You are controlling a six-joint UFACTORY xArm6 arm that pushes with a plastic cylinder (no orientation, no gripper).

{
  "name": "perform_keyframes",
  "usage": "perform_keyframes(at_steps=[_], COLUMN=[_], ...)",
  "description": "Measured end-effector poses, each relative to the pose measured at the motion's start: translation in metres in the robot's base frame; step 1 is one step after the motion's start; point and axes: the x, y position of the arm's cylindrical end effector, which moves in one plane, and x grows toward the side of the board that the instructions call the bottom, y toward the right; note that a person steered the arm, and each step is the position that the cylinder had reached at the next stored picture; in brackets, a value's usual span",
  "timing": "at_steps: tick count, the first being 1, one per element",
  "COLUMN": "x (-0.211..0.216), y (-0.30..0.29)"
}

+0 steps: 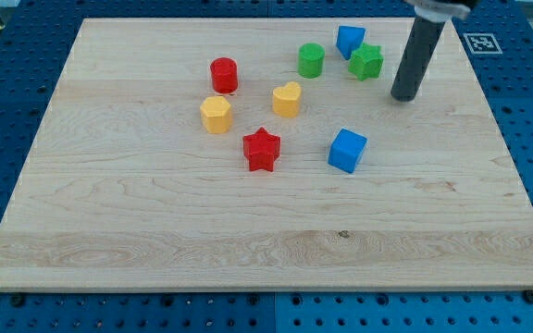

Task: Push the green star to the bottom right of the green circle

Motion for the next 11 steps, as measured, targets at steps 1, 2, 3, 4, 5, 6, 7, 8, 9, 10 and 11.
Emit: perform_keyframes(at_steps=[1,2,3,4,5,6,7,8,9,10,11], x=[-0.054,-0.068,-0.080,-0.083,-0.083,-0.083,-0.077,-0.063,-0.049,-0.038,-0.036], y=[0.004,0.014,0.001,-0.031,-0.057,-0.045,-0.038,-0.040,-0.040,-0.040,-0.041])
